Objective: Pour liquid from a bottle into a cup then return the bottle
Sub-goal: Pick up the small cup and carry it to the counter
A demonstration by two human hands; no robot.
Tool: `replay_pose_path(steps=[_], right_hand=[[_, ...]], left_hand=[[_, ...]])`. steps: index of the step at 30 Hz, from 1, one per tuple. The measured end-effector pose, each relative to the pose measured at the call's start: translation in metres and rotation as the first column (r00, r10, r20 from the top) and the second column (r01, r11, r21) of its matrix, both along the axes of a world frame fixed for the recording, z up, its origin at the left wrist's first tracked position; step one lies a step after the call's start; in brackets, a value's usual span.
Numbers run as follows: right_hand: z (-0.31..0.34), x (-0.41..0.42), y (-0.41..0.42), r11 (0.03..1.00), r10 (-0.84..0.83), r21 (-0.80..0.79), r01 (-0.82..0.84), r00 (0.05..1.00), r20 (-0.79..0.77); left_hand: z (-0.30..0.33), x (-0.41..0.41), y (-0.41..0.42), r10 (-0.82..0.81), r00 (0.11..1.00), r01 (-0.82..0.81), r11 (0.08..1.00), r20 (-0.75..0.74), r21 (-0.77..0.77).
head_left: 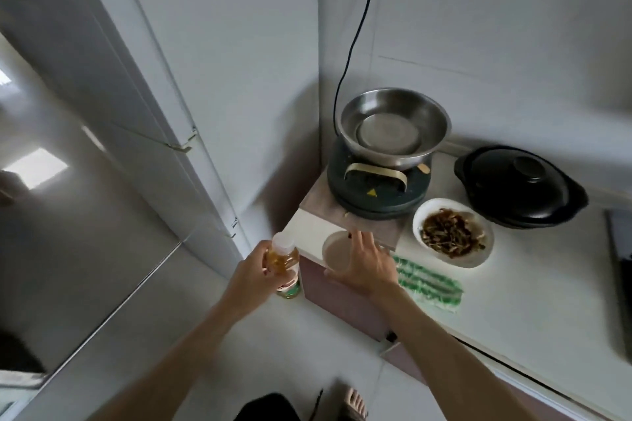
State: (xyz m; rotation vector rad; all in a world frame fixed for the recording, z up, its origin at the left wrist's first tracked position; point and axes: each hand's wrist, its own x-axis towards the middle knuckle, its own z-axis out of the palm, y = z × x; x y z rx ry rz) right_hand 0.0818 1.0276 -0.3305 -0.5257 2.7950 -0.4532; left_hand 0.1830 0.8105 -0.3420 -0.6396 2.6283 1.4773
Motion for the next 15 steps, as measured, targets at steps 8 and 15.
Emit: replay_pose_path(steps=[8,15], right_hand=[[-0.033,-0.055,-0.008,0.992,-0.117,0.052,0.112,0.987,0.108],[-0.049,-0.061,-0.033,0.939,-0.345,0.042,0.342,0.932,0.111]], left_hand=[[-0.025,-0.088,-0.01,-0.1,0.994,0.1,0.995,0.049,0.004],[-0.059,-0.149,-0.014,-0.278,0.96,0.279,0.96,0.015,-0.034]])
